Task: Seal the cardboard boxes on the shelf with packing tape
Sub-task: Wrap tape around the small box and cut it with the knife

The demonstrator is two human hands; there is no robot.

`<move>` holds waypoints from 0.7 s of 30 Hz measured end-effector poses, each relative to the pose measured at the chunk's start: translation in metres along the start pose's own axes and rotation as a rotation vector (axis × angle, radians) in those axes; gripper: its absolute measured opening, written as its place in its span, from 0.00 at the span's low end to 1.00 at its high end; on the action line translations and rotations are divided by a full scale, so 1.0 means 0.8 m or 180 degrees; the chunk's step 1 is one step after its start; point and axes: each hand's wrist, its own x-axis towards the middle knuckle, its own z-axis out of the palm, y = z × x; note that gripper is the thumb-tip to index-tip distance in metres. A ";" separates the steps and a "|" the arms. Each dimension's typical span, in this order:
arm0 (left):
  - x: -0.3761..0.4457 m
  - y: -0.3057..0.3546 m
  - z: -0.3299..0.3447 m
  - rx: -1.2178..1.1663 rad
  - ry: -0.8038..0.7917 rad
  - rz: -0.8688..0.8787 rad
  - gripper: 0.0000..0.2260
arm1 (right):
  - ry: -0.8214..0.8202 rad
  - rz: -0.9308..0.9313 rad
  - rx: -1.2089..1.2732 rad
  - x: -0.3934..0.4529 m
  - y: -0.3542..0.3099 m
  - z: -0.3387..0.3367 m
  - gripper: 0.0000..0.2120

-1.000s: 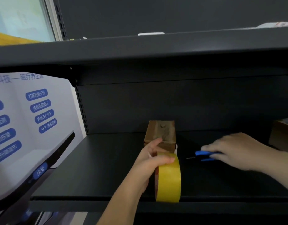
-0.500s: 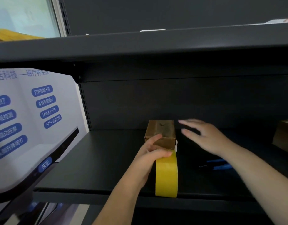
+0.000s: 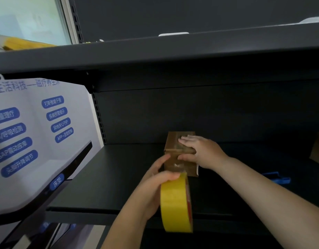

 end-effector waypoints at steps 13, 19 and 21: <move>-0.025 0.030 -0.117 0.0900 0.1760 0.0653 0.18 | 0.0008 -0.0467 -0.0342 -0.079 -0.022 -0.008 0.41; -0.014 0.022 -0.116 0.1031 0.1723 0.0880 0.22 | 0.1483 0.0726 0.0812 -0.123 0.035 -0.034 0.30; -0.008 0.017 -0.119 0.0952 0.1718 0.0958 0.22 | 0.0581 0.1280 0.0307 -0.151 0.080 -0.033 0.26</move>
